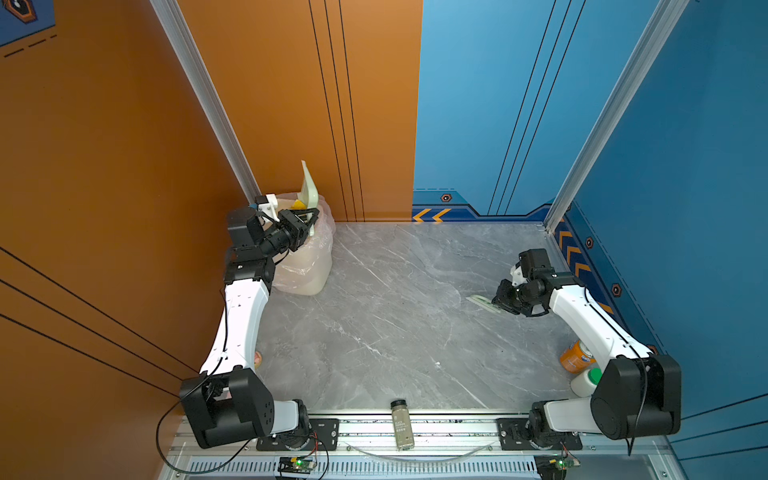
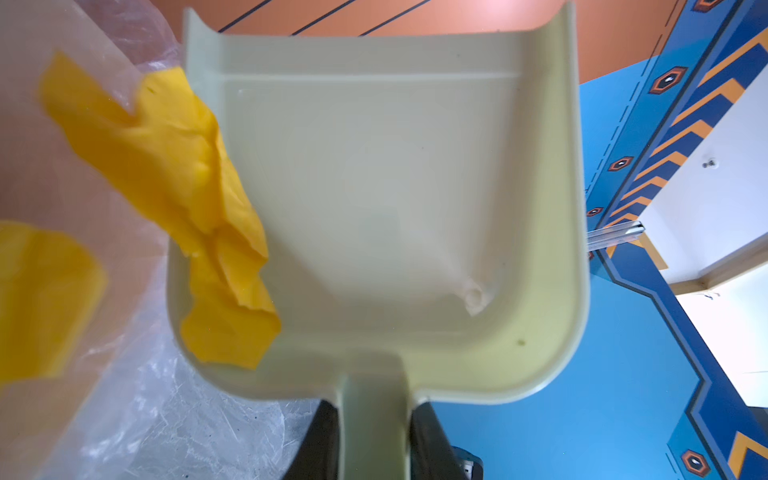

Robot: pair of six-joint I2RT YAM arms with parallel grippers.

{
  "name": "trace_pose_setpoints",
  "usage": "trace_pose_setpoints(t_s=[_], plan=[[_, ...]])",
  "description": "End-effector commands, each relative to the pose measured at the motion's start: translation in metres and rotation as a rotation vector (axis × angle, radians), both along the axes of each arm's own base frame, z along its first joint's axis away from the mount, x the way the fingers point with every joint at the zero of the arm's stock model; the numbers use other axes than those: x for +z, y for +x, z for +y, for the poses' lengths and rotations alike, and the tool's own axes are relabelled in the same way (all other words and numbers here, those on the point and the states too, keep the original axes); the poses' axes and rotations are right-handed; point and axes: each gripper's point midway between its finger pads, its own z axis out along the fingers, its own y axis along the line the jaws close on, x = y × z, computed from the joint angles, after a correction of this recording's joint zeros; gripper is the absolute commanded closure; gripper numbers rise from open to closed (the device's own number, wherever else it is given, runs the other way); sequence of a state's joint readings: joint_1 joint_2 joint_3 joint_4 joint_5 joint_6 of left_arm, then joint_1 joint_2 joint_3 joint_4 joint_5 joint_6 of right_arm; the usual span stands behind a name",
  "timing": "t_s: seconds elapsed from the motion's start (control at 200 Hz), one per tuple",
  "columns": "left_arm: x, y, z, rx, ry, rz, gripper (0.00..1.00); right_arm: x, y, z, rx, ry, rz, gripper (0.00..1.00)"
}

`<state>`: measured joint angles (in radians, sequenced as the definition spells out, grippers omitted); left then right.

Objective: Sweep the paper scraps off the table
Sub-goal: 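Tilt the dustpan over the bin with the left gripper to dump the scraps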

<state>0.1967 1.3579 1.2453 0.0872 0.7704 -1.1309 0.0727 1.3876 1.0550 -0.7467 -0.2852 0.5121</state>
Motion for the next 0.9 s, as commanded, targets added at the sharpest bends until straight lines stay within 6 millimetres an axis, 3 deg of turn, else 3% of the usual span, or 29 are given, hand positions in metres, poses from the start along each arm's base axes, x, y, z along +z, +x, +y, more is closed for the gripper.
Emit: trace_pose_setpoints(t_s=[0.0,0.431,0.696,0.896], plan=[[0.036,-0.013,-0.004,-0.049,-0.091,-0.103,1.0,-0.003,0.0,0.0,0.018,-0.009,-0.002,1.0],[0.047,-0.013,0.006,-0.074,-0.293,-0.148,1.0,-0.003,-0.003,-0.001,0.021,-0.014,-0.005,1.0],[0.051,-0.016,0.003,-0.078,-0.273,-0.173,1.0,0.005,0.0,-0.003,0.015,-0.018,-0.031,1.0],[0.045,-0.013,-0.013,-0.09,-0.208,-0.163,1.0,0.021,0.008,-0.007,0.014,-0.036,-0.059,1.0]])
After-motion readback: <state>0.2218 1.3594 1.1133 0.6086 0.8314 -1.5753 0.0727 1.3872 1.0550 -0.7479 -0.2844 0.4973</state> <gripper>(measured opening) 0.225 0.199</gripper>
